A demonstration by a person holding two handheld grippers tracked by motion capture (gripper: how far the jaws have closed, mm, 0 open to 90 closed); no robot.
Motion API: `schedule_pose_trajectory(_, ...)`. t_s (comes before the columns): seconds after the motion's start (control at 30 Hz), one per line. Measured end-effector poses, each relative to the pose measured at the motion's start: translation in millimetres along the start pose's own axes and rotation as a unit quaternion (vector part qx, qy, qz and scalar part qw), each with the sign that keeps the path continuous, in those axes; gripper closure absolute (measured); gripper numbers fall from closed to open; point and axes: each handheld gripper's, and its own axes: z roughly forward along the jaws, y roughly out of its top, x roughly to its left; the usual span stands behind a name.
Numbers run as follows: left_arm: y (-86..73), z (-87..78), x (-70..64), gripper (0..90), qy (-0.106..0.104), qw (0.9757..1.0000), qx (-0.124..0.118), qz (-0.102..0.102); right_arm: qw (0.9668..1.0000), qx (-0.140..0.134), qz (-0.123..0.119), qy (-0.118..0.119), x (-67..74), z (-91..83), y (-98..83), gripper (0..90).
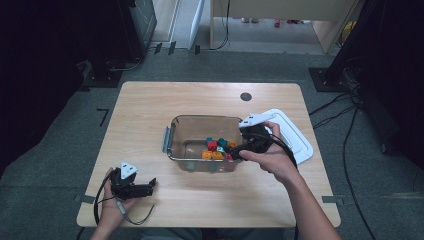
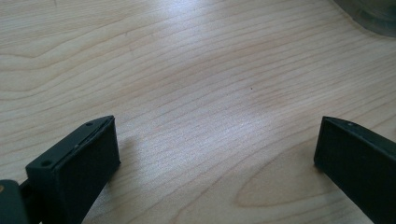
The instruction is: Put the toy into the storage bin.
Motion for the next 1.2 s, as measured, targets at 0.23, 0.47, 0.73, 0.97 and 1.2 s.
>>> schedule_pose_trajectory(0.23,0.0,0.0,0.0,0.0,0.0,1.0,0.0,0.0,0.9996,-0.016,0.007,-0.022,-11.4,-10.8,-4.9,1.6)
schedule_pose_trajectory(0.47,0.0,-0.1,0.1,0.0,0.0,1.0,0.0,0.0,0.9972,-0.022,0.037,-0.061,-25.0,-17.2,-10.1,0.0)
schedule_pose_trajectory(0.73,0.0,-0.1,0.0,0.0,0.0,1.0,0.0,0.0,0.9959,-0.024,0.045,-0.074,-35.8,-24.3,-15.2,0.0)
schedule_pose_trajectory(0.97,0.0,-0.1,0.1,0.0,0.0,1.0,0.001,0.001,0.9937,-0.03,0.062,-0.089,-50.6,-30.9,-23.8,0.0)
schedule_pose_trajectory(1.2,0.0,-0.1,0.0,0.0,0.0,1.0,0.0,0.0,0.9911,-0.033,0.073,-0.106,-65.6,-36.9,-31.1,0.0)
